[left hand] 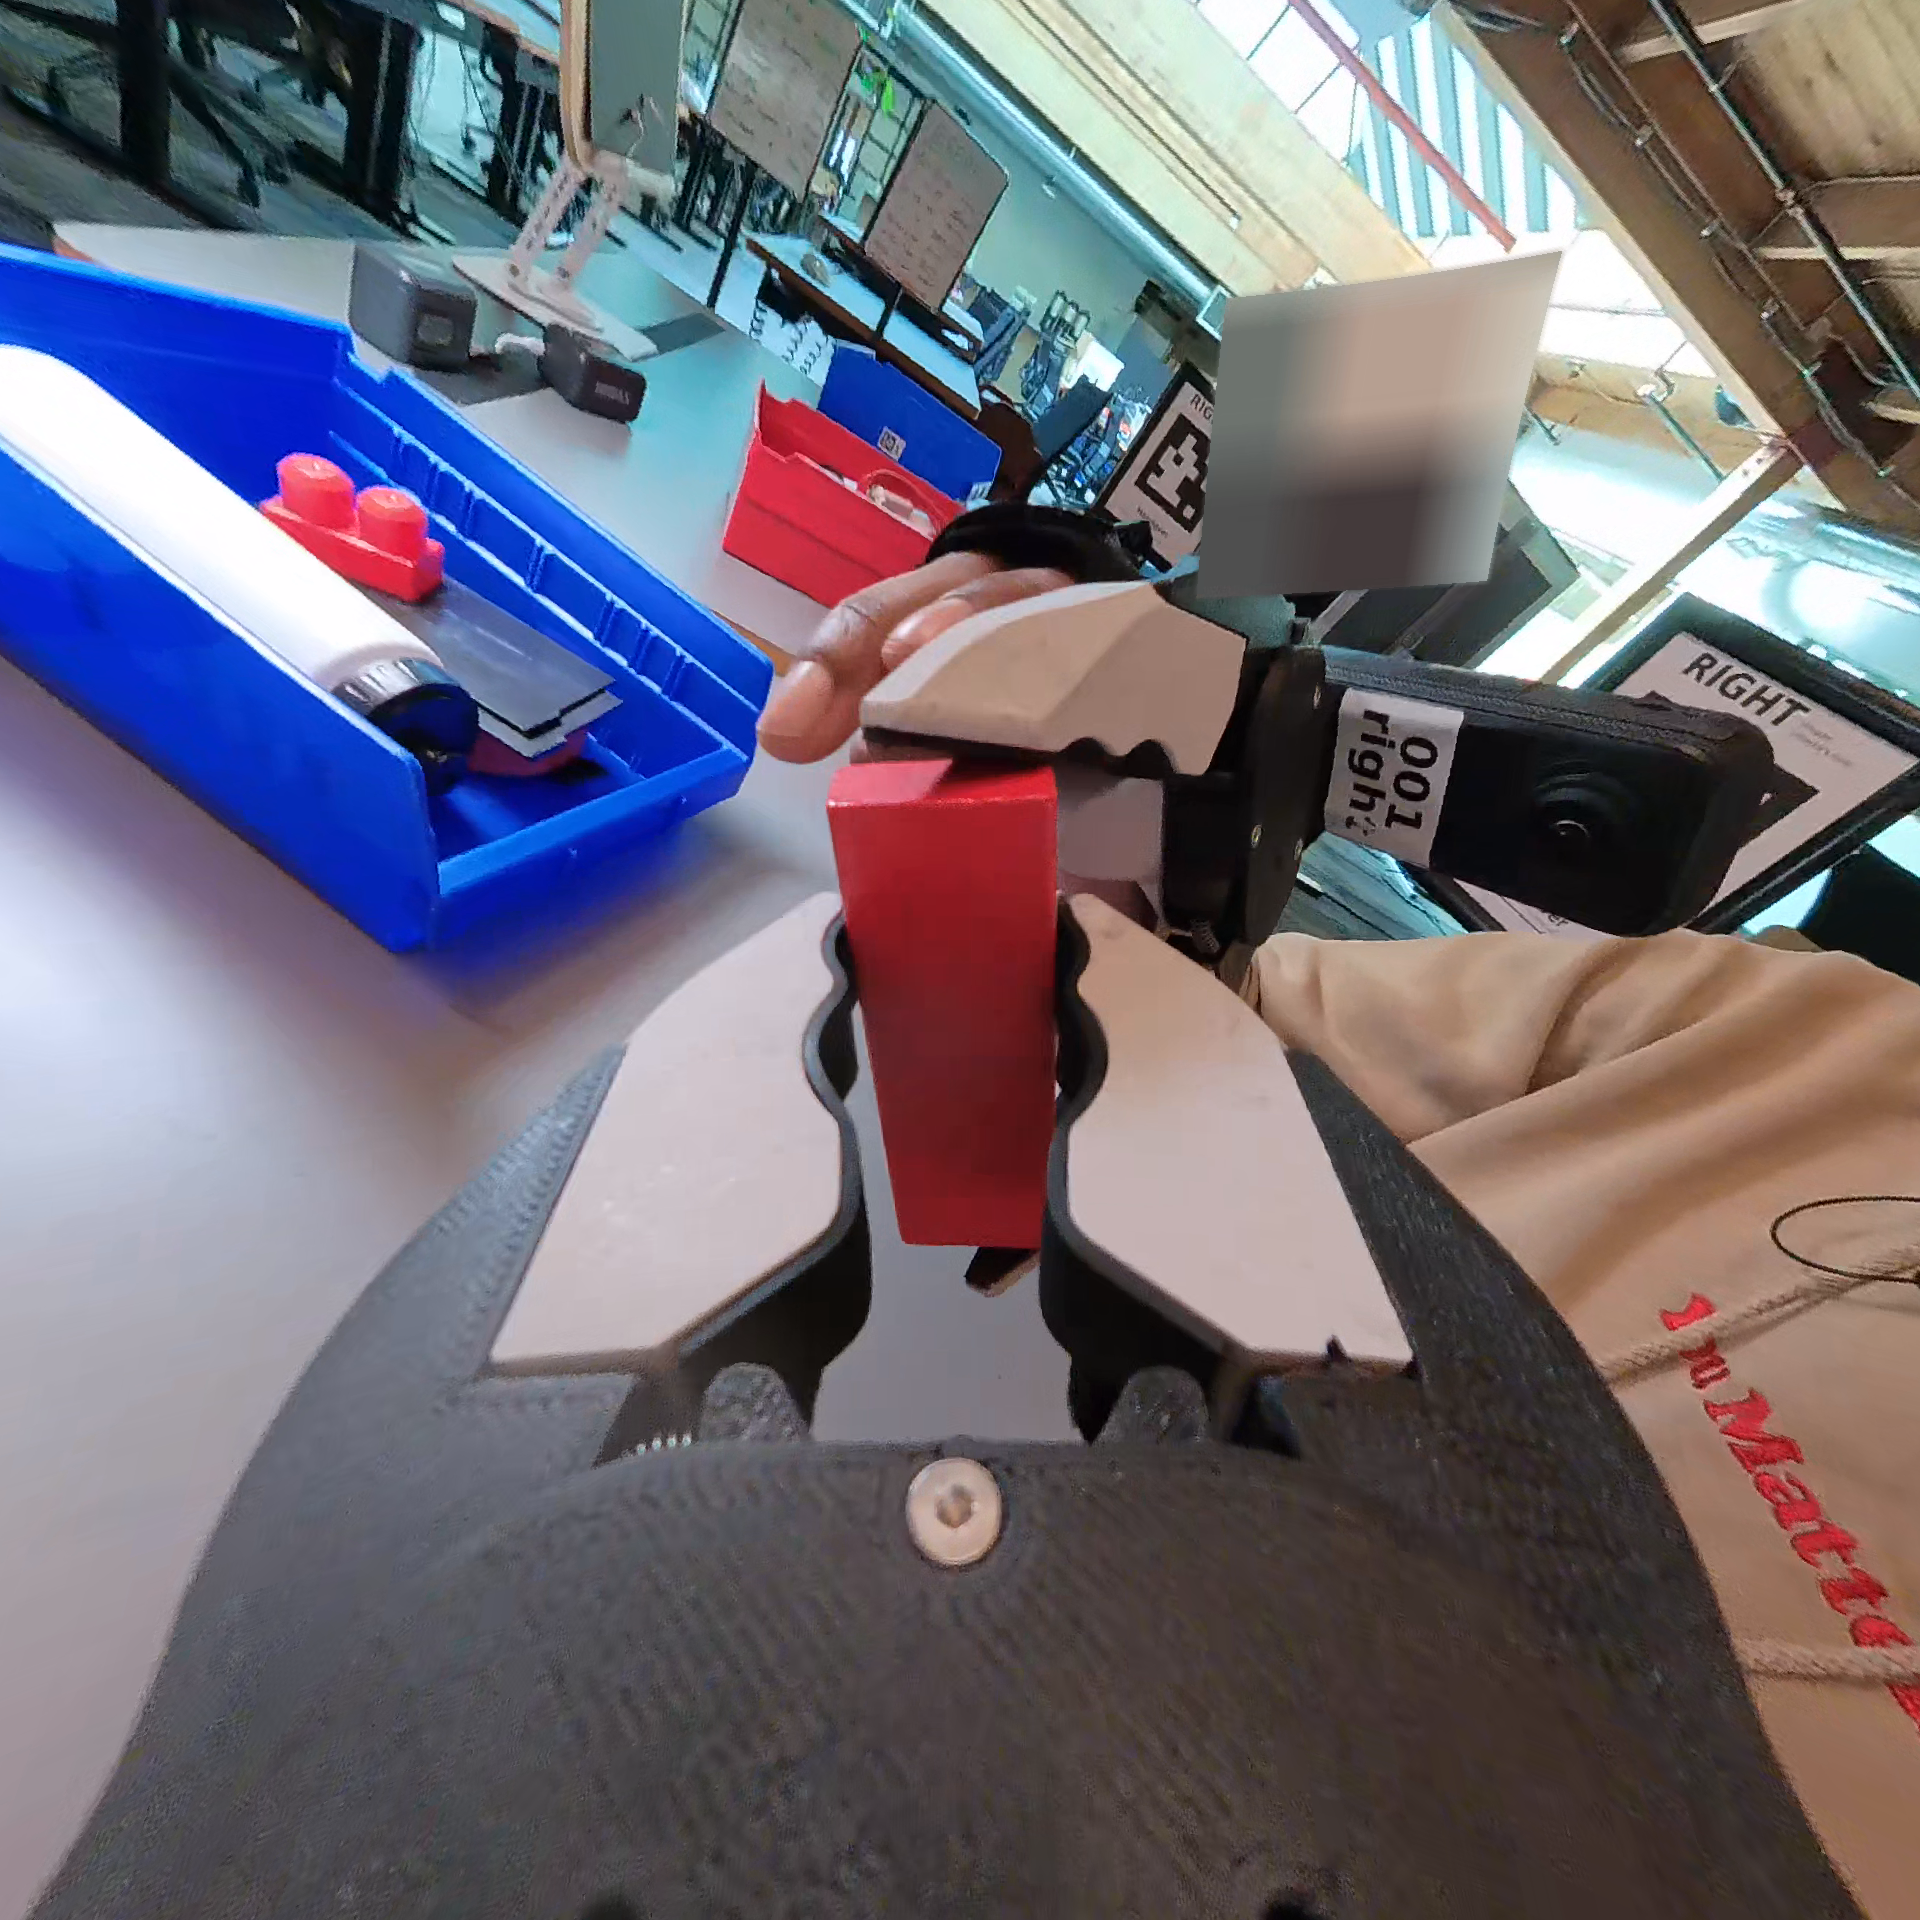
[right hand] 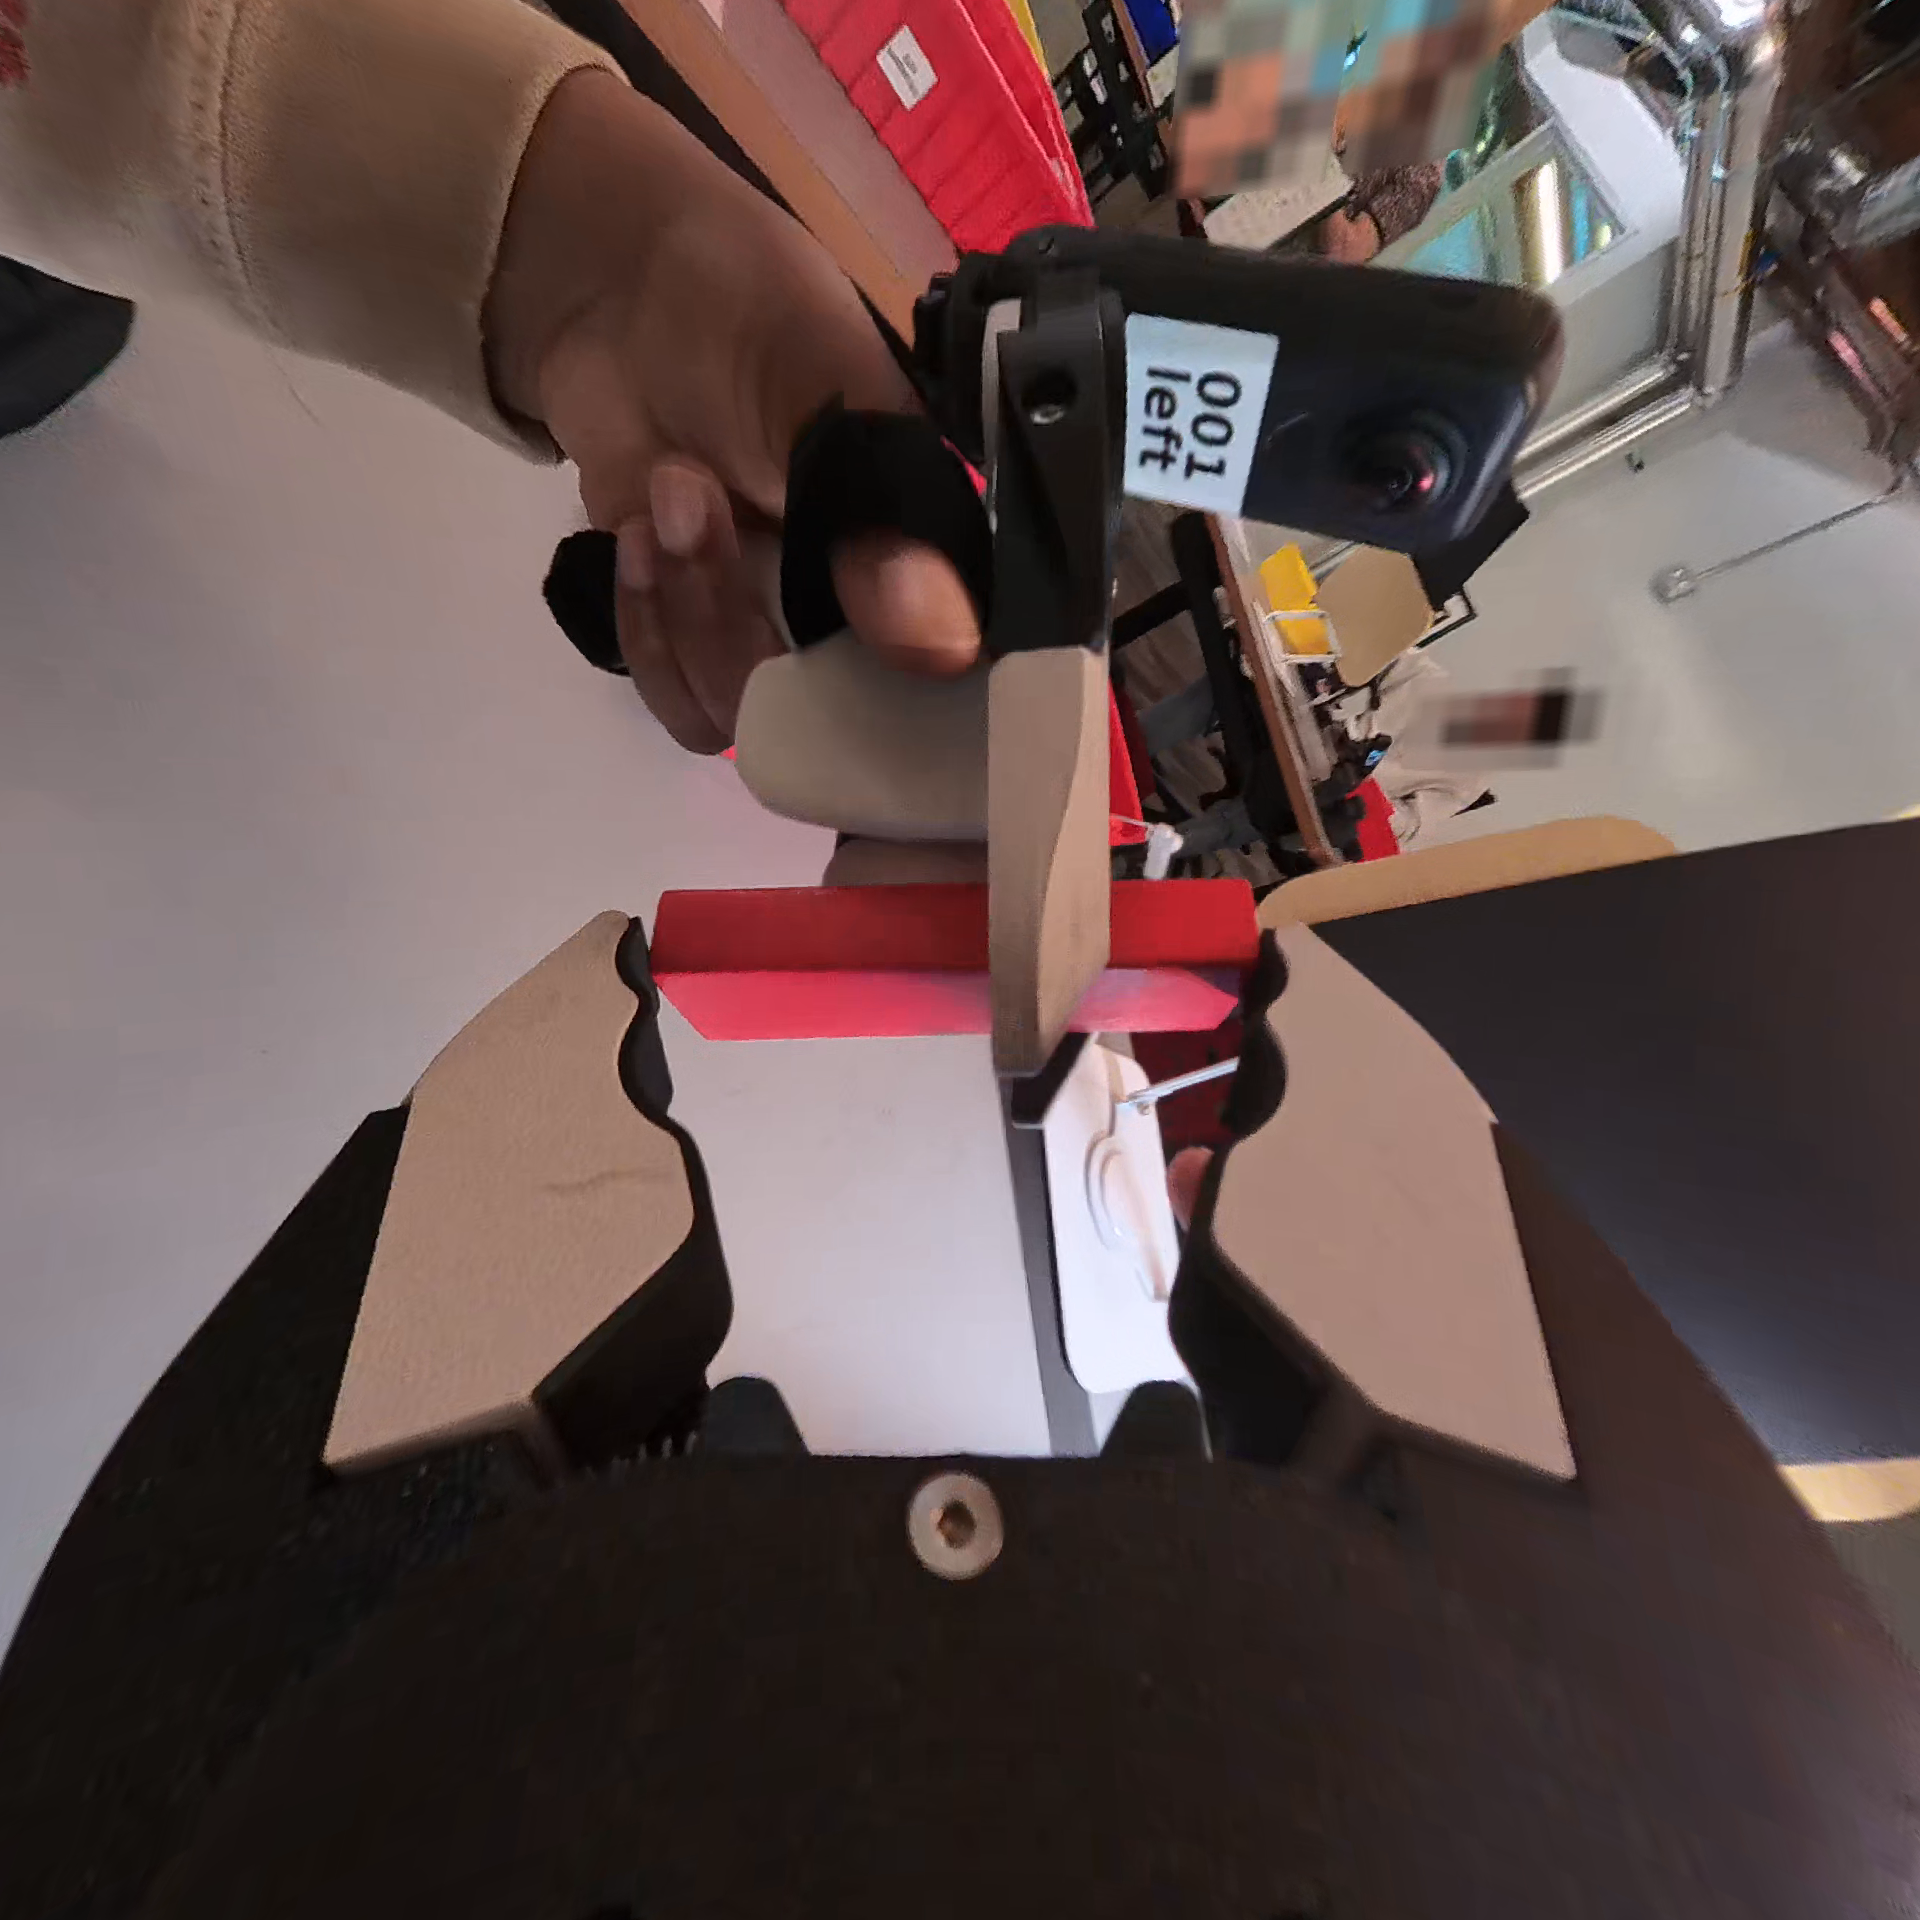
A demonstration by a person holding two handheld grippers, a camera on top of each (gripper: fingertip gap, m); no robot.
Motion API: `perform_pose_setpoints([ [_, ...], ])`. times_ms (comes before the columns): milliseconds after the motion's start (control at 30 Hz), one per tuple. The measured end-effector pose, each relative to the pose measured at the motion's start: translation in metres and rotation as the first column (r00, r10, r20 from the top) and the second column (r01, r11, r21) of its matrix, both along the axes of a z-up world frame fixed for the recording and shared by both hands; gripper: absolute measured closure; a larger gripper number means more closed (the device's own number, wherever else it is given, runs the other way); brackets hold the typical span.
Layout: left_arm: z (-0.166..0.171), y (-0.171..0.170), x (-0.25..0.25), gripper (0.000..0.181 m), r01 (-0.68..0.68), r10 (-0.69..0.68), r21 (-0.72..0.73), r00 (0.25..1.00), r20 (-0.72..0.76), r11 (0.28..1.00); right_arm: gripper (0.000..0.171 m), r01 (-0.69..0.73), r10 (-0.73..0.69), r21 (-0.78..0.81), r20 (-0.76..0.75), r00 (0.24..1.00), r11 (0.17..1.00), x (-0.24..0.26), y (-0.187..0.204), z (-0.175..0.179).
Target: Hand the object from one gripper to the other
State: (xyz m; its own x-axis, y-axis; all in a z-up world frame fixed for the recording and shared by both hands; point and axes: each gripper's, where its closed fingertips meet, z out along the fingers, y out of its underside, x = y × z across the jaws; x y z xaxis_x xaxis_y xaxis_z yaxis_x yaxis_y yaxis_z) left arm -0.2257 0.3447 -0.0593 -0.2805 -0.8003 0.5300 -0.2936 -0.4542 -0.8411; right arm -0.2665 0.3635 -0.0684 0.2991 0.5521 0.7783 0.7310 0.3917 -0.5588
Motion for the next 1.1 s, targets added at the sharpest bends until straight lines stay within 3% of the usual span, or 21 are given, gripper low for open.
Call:
perform_pose_setpoints([
  [133, 0.02, 0.0, -0.004, 0.146, -0.03, 0.02, 0.078, 0.993, 0.117, 0.997, 0.065, 0.032, -0.031, 0.012, -0.051, 0.998, 0.999, 0.004, 0.001, 0.012],
  [233, 0.044, 0.015, -0.018, 0.146, -0.133, 0.09, 0.157, 0.962, 0.257, 0.979, 0.066, -0.022, -0.001, -0.068, -0.316, 0.949, 0.997, 0.017, -0.001, 0.041],
  [400, 0.1, 0.022, -0.071, 0.146, -0.2, 0.047, 0.175, 0.777, 0.628, 0.964, 0.071, -0.25, 0.027, -0.23, -0.683, 0.73, 0.941, 0.065, -0.007, 0.073],
  [533, 0.117, 0.03, -0.097, 0.146, -0.228, 0.067, 0.106, 0.64, 0.765, 0.968, 0.084, -0.331, 0.017, -0.233, -0.794, 0.607, 0.914, 0.079, -0.004, 0.081],
  [633, 0.116, 0.029, -0.093, 0.146, -0.238, 0.09, 0.064, 0.585, 0.806, 0.969, 0.085, -0.401, 0.057, -0.234, -0.803, 0.594, 0.886, 0.04, -0.007, 0.074],
  [800, 0.102, 0.0, -0.064, 0.146, -0.182, 0.043, 0.085, 0.601, 0.798, 0.98, 0.092, -0.411, 0.101, -0.174, -0.819, 0.566, 0.895, -0.024, -0.015, 0.064],
  [867, 0.1, -0.009, -0.057, 0.146, -0.186, 0.021, 0.118, 0.613, 0.79, 0.975, 0.104, -0.409, 0.11, -0.151, -0.829, 0.548, 0.9, -0.03, -0.019, 0.066],
  [933, 0.099, -0.011, -0.054, 0.147, -0.207, 0.019, 0.146, 0.633, 0.774, 0.967, 0.135, -0.392, 0.134, -0.104, -0.833, 0.536, 0.914, -0.022, -0.022, 0.074],
  [1100, 0.092, -0.014, -0.047, 0.146, -0.19, -0.02, 0.225, 0.719, 0.694, 0.956, 0.137, -0.37, 0.162, -0.115, -0.754, 0.637, 0.922, -0.011, -0.027, 0.077],
])
